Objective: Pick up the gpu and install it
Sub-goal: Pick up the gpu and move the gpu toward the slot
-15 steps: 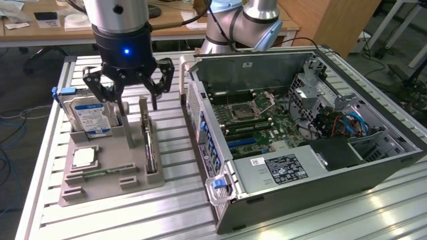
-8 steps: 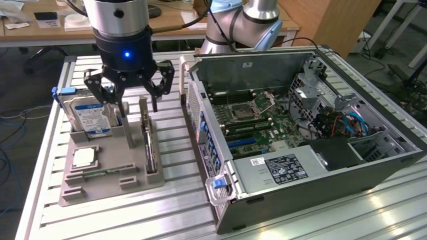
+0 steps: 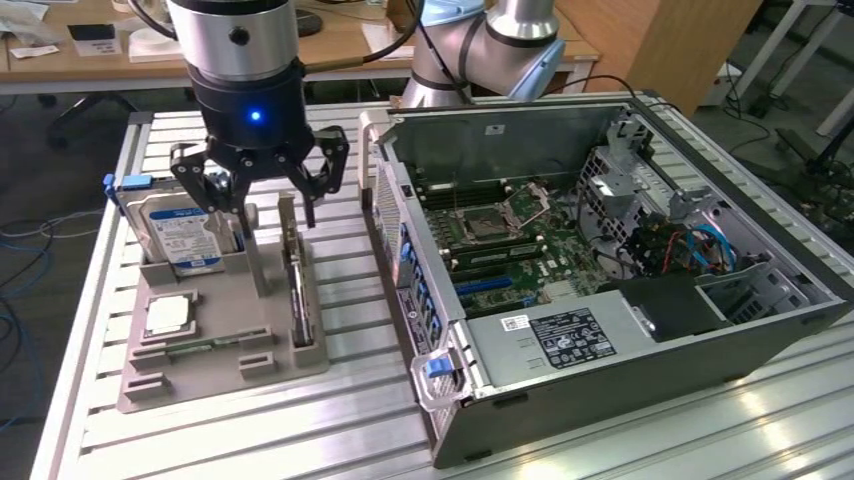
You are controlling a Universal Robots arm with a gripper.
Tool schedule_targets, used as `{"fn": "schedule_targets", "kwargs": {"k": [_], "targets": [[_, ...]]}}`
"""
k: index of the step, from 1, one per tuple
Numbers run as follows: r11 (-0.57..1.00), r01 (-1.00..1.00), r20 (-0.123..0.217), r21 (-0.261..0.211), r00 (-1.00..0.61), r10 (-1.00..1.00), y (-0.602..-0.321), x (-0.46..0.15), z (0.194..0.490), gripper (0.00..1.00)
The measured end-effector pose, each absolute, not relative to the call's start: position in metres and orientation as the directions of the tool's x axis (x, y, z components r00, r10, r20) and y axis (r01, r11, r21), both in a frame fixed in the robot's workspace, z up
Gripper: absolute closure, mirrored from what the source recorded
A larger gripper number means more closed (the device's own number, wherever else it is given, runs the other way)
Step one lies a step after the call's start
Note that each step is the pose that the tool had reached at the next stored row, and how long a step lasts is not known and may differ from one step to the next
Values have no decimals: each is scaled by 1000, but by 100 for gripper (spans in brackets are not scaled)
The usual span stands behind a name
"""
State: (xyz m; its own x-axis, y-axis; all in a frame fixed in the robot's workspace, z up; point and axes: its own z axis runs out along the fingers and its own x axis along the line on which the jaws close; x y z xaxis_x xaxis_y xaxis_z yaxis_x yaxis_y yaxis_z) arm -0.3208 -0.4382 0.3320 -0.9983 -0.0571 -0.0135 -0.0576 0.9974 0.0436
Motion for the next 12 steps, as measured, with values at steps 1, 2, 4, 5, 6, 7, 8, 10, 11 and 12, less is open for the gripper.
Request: {"fn": "schedule_targets", "kwargs": {"k": [1, 2, 4, 5, 6, 7, 8, 10, 11, 12], "targets": [[997, -58, -14, 44, -998, -57, -438, -321, 331, 35], [997, -58, -14, 44, -998, -57, -438, -321, 330, 35], [997, -58, -14, 44, -998, -57, -438, -321, 328, 35], [997, -58, -14, 44, -998, -57, -438, -321, 327, 35], [997, -58, -13, 43, -998, -57, -438, -321, 327, 35], [997, -58, -13, 43, -998, -57, -438, -321, 327, 35], [997, -58, -13, 43, -998, -57, -438, -321, 327, 35], [997, -58, -14, 43, -998, -57, -438, -321, 327, 35], [997, -58, -14, 43, -998, -57, -438, -321, 327, 35], [997, -58, -14, 44, -998, -57, -438, -321, 326, 35]]}}
